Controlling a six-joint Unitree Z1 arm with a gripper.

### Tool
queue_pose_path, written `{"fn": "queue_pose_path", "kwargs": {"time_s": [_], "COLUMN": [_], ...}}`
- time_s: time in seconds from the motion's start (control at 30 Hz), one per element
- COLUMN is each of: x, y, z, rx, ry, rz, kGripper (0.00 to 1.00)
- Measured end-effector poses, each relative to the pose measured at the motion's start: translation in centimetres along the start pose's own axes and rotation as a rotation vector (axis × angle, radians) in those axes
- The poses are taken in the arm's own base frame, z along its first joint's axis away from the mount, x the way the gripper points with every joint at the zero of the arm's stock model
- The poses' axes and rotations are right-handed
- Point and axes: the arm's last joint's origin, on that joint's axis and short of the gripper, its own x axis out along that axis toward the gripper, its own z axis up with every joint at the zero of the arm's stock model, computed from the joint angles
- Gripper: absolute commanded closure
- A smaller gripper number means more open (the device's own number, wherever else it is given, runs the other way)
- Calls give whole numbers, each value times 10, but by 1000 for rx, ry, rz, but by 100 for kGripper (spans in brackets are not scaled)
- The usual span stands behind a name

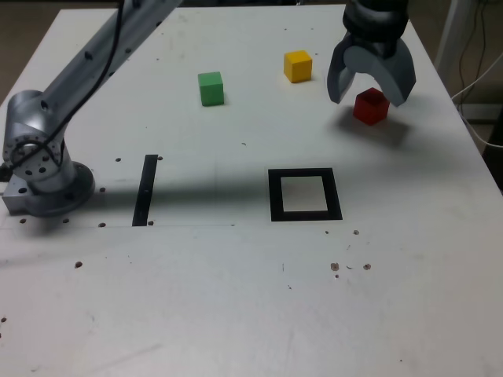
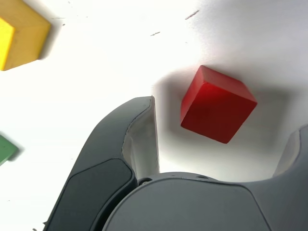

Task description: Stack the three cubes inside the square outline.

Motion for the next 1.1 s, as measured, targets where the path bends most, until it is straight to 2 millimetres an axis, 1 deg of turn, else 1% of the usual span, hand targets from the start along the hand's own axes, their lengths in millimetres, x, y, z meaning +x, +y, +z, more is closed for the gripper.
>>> {"fn": "queue_pose_path", "kwargs": {"time_s": [0.27, 0.8, 0.97, 1.1], "x": [8, 14, 15, 14], "y": [0, -1, -1, -1], "z": [3, 3, 4, 4], "rx": [3, 4, 2, 1], "ry": [7, 16, 1, -2], "rz": [-23, -36, -29, -23], "kGripper": [8, 12, 15, 20]}}
